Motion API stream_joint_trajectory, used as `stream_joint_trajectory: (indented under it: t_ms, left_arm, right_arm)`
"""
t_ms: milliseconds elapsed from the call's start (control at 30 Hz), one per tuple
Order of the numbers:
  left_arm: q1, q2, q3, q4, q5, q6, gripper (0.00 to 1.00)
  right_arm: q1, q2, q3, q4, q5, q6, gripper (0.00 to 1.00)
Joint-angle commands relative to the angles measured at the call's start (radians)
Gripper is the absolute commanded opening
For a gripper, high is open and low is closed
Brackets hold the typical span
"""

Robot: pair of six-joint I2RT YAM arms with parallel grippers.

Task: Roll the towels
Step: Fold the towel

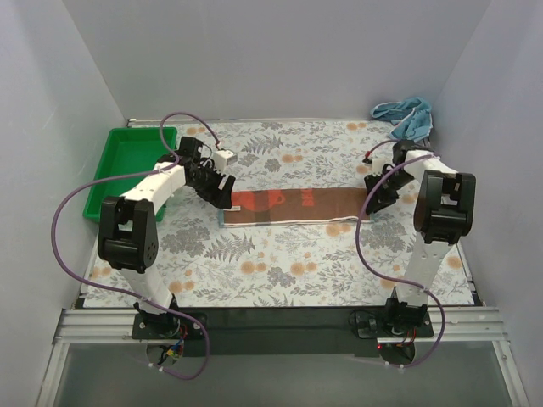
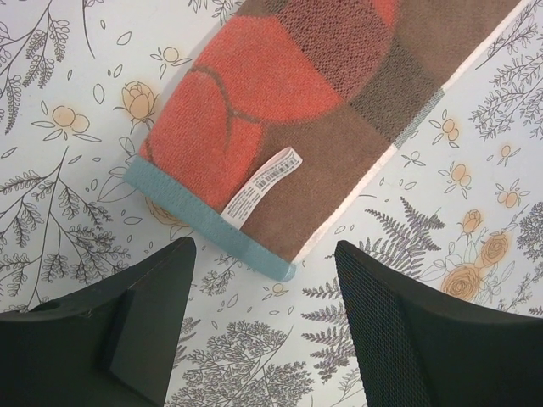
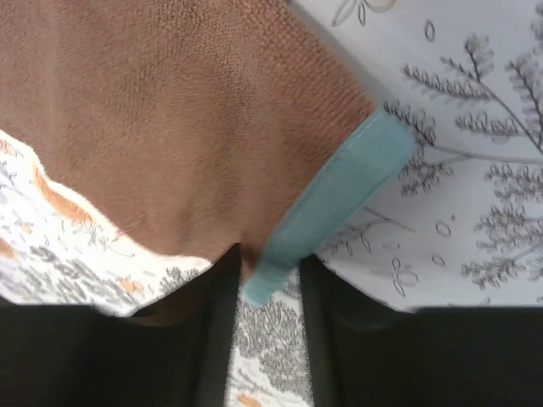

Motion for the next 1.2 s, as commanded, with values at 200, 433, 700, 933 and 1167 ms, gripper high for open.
stream_joint_trajectory:
  t_ms: [200,433,700,933,1167]
  left_arm:
    - [0.002,-0.069,0.003,0.018,-0.001,-0.005,0.63]
    - [0.002,-0.086,-0.003,0.019,0.007,-0.003,0.63]
    - [0.003,-0.090,-0.002,0.022,0.029,-0.003,0.63]
    - [0.003,-0.073,0.015,-0.004,0.015,0.007,0.63]
    - [0.003,-0.076,-0.006,0.004,0.019,0.009,0.63]
  right_arm:
    - [-0.013,-0.037,-0.038,0.040,0.014,0.030,0.01]
    - [-0.121,-0.104,0.008,-0.003,0.051,-0.055,0.01]
    - [-0.109,-0.119,0.113,-0.116,-0.045,-0.087,0.01]
    - [-0.010,-0.141,0.093,-0.138,-0.061,-0.047,0.01]
    - [-0.088,-0.112,0.061,-0.139,-0.006,-0.053,0.01]
